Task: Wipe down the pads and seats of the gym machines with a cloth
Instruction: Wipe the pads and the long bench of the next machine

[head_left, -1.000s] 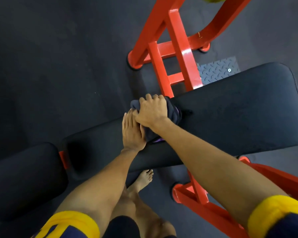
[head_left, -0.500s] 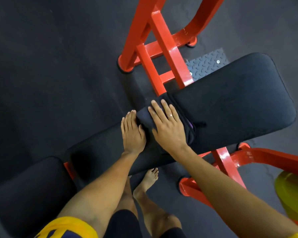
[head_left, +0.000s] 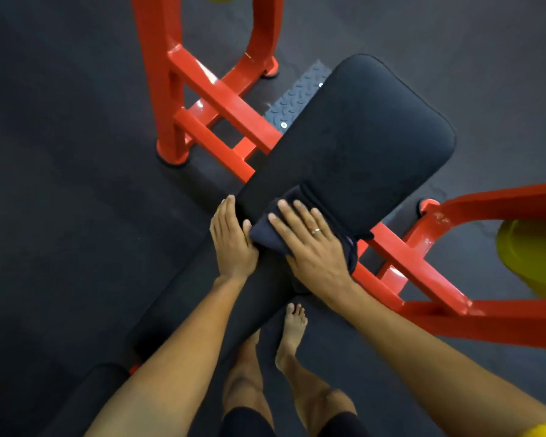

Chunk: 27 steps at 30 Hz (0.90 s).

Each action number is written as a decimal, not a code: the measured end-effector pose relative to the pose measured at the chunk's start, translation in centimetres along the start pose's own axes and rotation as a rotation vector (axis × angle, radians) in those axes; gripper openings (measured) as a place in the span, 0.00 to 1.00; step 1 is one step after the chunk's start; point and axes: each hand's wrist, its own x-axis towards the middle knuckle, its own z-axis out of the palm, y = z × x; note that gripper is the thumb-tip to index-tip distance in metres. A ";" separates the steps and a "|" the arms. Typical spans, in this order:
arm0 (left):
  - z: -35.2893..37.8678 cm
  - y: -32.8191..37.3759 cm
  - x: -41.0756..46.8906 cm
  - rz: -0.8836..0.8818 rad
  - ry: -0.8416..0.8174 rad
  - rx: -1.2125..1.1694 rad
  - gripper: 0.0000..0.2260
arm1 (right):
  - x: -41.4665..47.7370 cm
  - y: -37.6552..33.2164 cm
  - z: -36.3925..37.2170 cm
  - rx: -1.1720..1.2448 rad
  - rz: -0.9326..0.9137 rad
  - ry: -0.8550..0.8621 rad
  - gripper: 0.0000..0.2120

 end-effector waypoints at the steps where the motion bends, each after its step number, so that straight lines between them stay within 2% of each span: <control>1: 0.1 0.7 0.6 0.010 0.008 0.005 0.24 | -0.4 1.2 -0.8 -0.021 0.032 0.023 0.33; 4: 1.1 3.3 2.1 0.037 0.014 0.005 0.25 | 1.3 3.5 -2.4 -0.013 0.251 0.147 0.33; 6: 1.9 4.3 2.5 0.045 0.034 0.021 0.25 | 3.1 2.3 -2.1 0.027 0.387 0.206 0.32; 11: 2.6 5.3 2.4 0.061 0.022 0.032 0.25 | -1.3 -0.4 0.4 0.098 0.358 0.175 0.33; 15: 2.9 6.4 2.9 0.076 0.012 0.048 0.26 | -4.0 1.5 -0.5 0.155 0.563 0.224 0.39; 18: 3.3 8.3 2.9 0.072 -0.011 0.034 0.28 | -1.5 3.9 -2.4 0.306 0.788 0.335 0.39; 22: 4.0 10.8 4.5 0.170 0.018 0.047 0.27 | 2.0 4.4 -3.4 0.420 0.995 0.537 0.37; 24: 4.7 12.6 5.3 0.198 0.032 0.058 0.27 | 1.1 2.7 -2.7 0.488 1.037 0.563 0.37; 27: 5.7 14.8 6.0 0.138 0.057 0.086 0.28 | -1.9 1.0 -1.8 0.638 0.985 0.551 0.38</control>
